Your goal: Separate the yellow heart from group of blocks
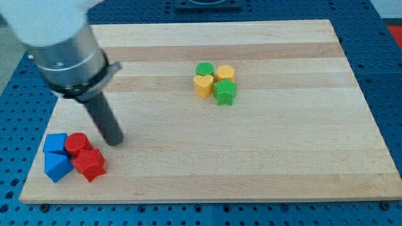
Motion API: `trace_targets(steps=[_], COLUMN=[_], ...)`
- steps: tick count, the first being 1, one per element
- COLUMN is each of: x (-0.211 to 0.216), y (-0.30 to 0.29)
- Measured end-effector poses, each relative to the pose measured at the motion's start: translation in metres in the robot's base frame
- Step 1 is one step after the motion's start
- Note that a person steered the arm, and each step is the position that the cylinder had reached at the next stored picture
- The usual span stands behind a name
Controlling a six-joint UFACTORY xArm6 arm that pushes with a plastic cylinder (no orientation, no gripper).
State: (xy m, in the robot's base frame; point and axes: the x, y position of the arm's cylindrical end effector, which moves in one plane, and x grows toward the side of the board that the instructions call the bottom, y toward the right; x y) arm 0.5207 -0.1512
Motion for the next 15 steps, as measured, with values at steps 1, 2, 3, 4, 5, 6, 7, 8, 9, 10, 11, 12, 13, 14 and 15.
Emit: trace_targets(steps=[1,2,3,4,5,6,7,8,9,10,11,12,13,14,15], x=[-0.018,-0.056,-0.092,-0.134,-0.148,-0.123,-0.137,-0.181,-0.226,-0.237,-0.241,-0.26,-0.275,-0.276,-0.261], y=[0.05,0.09,0.123,0.148,0.157,0.17,0.196,0.187,0.162,0.164,0.183,0.195,0.198,0.199,0.203])
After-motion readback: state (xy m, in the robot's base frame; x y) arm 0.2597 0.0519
